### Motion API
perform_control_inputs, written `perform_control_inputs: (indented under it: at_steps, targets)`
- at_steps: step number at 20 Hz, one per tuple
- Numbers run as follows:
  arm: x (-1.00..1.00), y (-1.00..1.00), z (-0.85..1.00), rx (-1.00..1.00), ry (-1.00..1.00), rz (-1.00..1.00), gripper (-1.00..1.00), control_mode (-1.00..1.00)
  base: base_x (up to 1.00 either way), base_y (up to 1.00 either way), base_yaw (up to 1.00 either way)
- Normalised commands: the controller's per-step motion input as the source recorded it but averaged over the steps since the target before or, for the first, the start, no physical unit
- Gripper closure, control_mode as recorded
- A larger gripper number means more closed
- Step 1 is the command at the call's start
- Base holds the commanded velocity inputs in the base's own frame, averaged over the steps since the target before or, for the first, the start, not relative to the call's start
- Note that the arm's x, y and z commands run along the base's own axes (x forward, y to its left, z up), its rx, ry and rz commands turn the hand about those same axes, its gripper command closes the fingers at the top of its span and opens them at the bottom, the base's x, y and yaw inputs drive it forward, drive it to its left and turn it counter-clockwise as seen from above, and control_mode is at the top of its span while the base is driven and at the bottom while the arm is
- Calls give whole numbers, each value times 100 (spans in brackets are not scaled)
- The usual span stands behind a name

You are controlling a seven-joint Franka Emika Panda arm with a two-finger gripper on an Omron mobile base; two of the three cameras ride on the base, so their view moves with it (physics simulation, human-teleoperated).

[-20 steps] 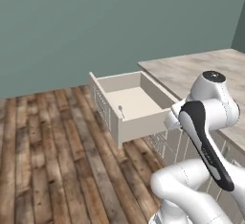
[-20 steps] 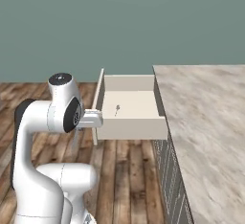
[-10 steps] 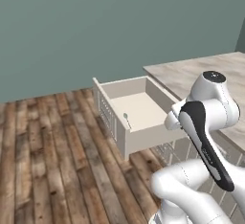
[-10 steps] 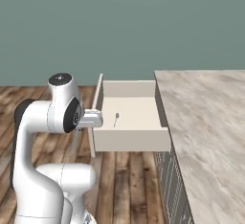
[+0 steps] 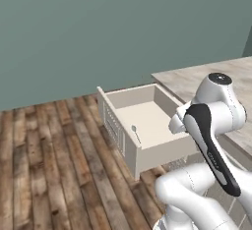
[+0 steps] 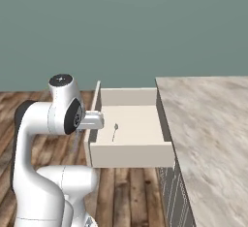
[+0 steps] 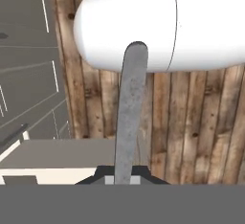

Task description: Organize the utensils by type. Pick up the wooden spoons from the counter and place them in the open cabinet. Then pick up the metallic utensils from the counter and place them in the open drawer.

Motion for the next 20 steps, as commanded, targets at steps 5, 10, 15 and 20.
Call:
perform_control_inputs:
  at_steps: [5, 10, 15, 20]
  targets:
    - [0, 0, 0, 0, 0, 0, 100, 100, 52, 0, -9]
    - [0, 0, 0, 0, 0, 0, 100, 100, 51, 0, -9]
    - [0, 0, 0, 0, 0, 0, 100, 100, 44, -10, -7]
    - [3, -3, 0, 0, 0, 0, 100, -100, 22, -9, -3]
